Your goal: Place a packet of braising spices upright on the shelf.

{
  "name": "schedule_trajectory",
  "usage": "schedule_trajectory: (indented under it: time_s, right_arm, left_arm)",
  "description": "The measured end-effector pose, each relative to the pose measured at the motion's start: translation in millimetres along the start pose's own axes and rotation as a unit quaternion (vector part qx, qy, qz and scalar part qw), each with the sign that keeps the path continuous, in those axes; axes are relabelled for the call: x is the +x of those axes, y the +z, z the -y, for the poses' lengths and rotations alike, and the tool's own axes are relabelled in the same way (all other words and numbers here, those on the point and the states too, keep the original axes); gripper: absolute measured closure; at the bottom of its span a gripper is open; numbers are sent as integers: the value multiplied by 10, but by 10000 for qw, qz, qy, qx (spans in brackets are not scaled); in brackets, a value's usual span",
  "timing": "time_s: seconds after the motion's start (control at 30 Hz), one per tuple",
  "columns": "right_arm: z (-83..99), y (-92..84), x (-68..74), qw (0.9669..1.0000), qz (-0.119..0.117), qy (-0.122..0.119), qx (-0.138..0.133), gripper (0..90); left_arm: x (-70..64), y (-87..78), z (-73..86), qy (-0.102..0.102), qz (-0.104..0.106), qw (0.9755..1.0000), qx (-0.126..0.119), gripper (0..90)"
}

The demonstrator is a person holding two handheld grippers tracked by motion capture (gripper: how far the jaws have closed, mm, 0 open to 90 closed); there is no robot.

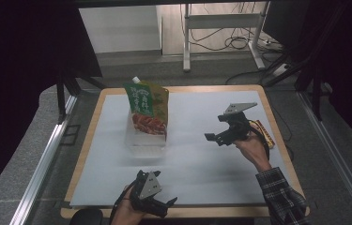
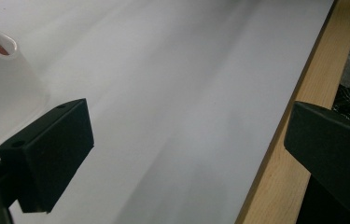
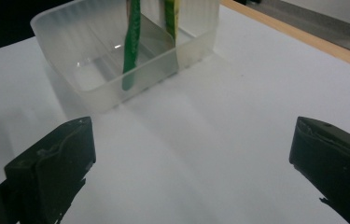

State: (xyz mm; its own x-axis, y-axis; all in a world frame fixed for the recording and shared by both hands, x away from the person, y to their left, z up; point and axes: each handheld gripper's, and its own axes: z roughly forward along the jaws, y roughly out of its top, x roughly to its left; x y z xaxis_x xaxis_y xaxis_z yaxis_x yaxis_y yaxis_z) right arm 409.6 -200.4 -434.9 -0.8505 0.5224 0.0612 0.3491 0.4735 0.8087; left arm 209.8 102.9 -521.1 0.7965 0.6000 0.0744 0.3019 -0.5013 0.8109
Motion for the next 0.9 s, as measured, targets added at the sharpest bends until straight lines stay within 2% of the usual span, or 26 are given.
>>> schedule_trajectory:
  time_s: [0.13, 0.3, 0.5, 0.63, 0.9]
  right_arm:
    - [85, -15, -68, 9999, 94, 87, 61, 3]
    - [170, -52, -143, 9995, 135, 279, 0, 4]
    - [246, -102, -217, 9989, 266, 382, 17, 6]
    - [289, -129, -270, 9975, 607, 307, 185, 10]
    - [412, -174, -428, 9929, 983, 517, 424, 11]
  left_arm:
    - [-1, 2, 1, 3, -3, 10000, 4, 11]
    - [1, 0, 4, -23, -3, 10000, -14, 11]
    - [3, -4, 4, -18, -5, 10000, -16, 11]
    - [2, -1, 5, -16, 1, 10000, -7, 11]
    - [4, 3, 8, -10, -2, 10000, 16, 12]
